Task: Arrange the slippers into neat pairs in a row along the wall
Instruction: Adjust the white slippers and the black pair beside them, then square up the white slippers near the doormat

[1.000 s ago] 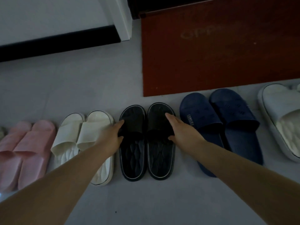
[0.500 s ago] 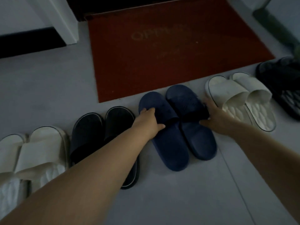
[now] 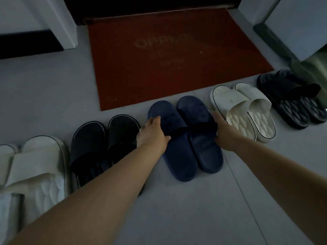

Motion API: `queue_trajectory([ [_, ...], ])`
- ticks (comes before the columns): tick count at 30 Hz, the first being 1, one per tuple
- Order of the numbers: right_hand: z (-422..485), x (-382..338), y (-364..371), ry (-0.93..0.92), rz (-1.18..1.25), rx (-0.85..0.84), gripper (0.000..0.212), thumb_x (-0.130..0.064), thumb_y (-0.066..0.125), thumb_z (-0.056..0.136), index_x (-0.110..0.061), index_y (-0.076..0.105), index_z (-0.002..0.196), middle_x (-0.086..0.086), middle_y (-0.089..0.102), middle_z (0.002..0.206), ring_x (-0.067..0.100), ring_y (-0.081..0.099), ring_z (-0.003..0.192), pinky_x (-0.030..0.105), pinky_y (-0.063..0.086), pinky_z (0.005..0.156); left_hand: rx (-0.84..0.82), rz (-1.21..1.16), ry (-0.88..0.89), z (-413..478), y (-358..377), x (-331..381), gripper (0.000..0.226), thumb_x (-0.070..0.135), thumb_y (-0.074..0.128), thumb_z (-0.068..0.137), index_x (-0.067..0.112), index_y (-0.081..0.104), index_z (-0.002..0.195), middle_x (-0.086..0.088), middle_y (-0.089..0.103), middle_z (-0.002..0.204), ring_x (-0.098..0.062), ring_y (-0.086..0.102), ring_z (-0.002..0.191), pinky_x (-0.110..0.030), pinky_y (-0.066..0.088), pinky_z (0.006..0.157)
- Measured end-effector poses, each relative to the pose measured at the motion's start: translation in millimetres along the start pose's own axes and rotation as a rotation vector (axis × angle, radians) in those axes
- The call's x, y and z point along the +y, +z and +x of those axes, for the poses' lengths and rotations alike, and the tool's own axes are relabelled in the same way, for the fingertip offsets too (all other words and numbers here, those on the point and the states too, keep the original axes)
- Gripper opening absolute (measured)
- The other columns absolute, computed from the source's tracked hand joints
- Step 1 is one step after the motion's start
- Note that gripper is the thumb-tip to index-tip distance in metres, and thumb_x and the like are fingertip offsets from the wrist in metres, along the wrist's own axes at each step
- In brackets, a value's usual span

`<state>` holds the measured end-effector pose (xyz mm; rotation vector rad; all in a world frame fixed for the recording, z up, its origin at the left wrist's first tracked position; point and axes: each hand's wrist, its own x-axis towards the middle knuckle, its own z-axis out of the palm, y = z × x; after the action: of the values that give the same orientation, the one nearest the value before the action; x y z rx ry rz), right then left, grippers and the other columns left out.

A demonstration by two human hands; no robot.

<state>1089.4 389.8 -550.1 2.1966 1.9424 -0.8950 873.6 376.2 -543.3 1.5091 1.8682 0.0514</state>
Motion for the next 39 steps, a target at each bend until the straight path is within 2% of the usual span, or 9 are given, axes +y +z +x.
queue_trajectory([
  [4, -41, -29, -36, 0.074, -0.107, 0.03, 0.086, -0.015, 0.058, 0.086, -0.018, 0.0, 0.149, 0.017, 0.03, 0.15, 0.035, 0.031, 0.136, 0.042, 0.032, 0.106, 0.108, -0.306, -0.18, -32, -15, 5, 0.065, 0.029, 0.061, 0.083, 0.02, 0.031, 0.14, -0.012, 0.043, 0.141, -0.036, 0.043, 0.127, -0.048, 0.038, 0.107],
  [8, -101, -41, -79, 0.01, -0.237, -0.002, 0.08, -0.01, 0.057, 0.086, -0.016, 0.008, 0.149, 0.018, 0.035, 0.146, 0.03, 0.046, 0.122, 0.031, 0.044, 0.094, -0.011, -0.77, -0.211, -73, 1, 34, 0.065, 0.02, 0.058, 0.085, 0.019, 0.027, 0.142, -0.012, 0.045, 0.142, -0.035, 0.048, 0.125, -0.046, 0.043, 0.105],
  [11, -141, -34, -110, 0.007, -0.424, -0.147, 0.076, -0.013, 0.053, 0.089, -0.024, 0.009, 0.149, 0.013, 0.049, 0.135, 0.017, 0.055, 0.088, 0.012, 0.042, 0.066, -0.128, -0.759, -0.061, -104, 18, 59, 0.065, 0.018, 0.055, 0.087, 0.018, 0.022, 0.144, -0.012, 0.044, 0.143, -0.035, 0.05, 0.123, -0.044, 0.045, 0.102],
  [17, -148, 38, -150, 0.148, -0.442, -0.211, 0.065, -0.019, 0.06, 0.088, -0.019, 0.027, 0.144, 0.003, 0.06, 0.117, 0.014, 0.054, 0.093, 0.024, 0.042, 0.09, -0.207, -0.75, 0.04, -83, 18, 74, 0.061, 0.01, 0.051, 0.087, 0.021, 0.026, 0.142, -0.015, 0.059, 0.119, -0.034, 0.06, 0.105, -0.042, 0.051, 0.091],
  [22, -94, 103, -136, 0.026, -0.436, -0.324, 0.056, -0.026, 0.058, 0.09, -0.022, 0.035, 0.14, 0.004, 0.049, 0.138, 0.017, 0.053, 0.112, 0.024, 0.041, 0.095, -0.063, -0.682, 0.052, -57, -2, 75, 0.051, 0.011, 0.052, 0.09, 0.015, 0.035, 0.138, -0.001, 0.059, 0.078, -0.015, 0.056, 0.071, -0.03, 0.043, 0.067],
  [27, -1, 159, -144, -0.171, -0.386, -0.217, 0.069, -0.021, 0.06, 0.087, -0.02, 0.023, 0.145, 0.006, 0.032, 0.149, 0.027, 0.032, 0.136, 0.039, 0.035, 0.108, -0.051, -0.484, 0.117, -36, 44, 130, 0.053, 0.016, 0.054, 0.092, 0.023, 0.033, 0.139, 0.002, 0.057, 0.107, -0.015, 0.055, 0.097, -0.025, 0.038, 0.086],
  [32, 97, 196, -165, -0.212, -0.177, -0.144, 0.08, -0.017, 0.061, 0.085, -0.021, 0.011, 0.148, 0.01, 0.029, 0.151, 0.033, 0.038, 0.133, 0.043, 0.038, 0.106, -0.001, -0.305, 0.092, 39, 85, 211, 0.057, 0.014, 0.054, 0.091, 0.024, 0.031, 0.142, -0.001, 0.048, 0.13, -0.017, 0.049, 0.111, -0.029, 0.04, 0.095],
  [36, 145, 208, -153, -0.268, -0.008, -0.205, 0.082, -0.006, 0.056, 0.086, -0.017, 0.005, 0.149, 0.017, 0.043, 0.142, 0.033, 0.051, 0.121, 0.035, 0.042, 0.096, 0.046, -0.174, -0.003, 90, 95, 245, 0.076, 0.046, 0.061, 0.075, 0.031, 0.028, 0.142, -0.003, 0.035, 0.15, -0.028, 0.043, 0.131, -0.044, 0.04, 0.108],
  [39, 149, 219, -139, -0.338, 0.022, -0.214, 0.082, 0.001, 0.048, 0.087, -0.02, -0.001, 0.149, 0.01, 0.031, 0.151, 0.033, 0.05, 0.122, 0.039, 0.043, 0.099, -0.054, -0.073, -0.067, 102, 110, 263, 0.067, 0.024, 0.052, 0.093, 0.023, 0.016, 0.149, -0.004, 0.02, 0.157, -0.025, 0.031, 0.14, -0.035, 0.032, 0.11],
])
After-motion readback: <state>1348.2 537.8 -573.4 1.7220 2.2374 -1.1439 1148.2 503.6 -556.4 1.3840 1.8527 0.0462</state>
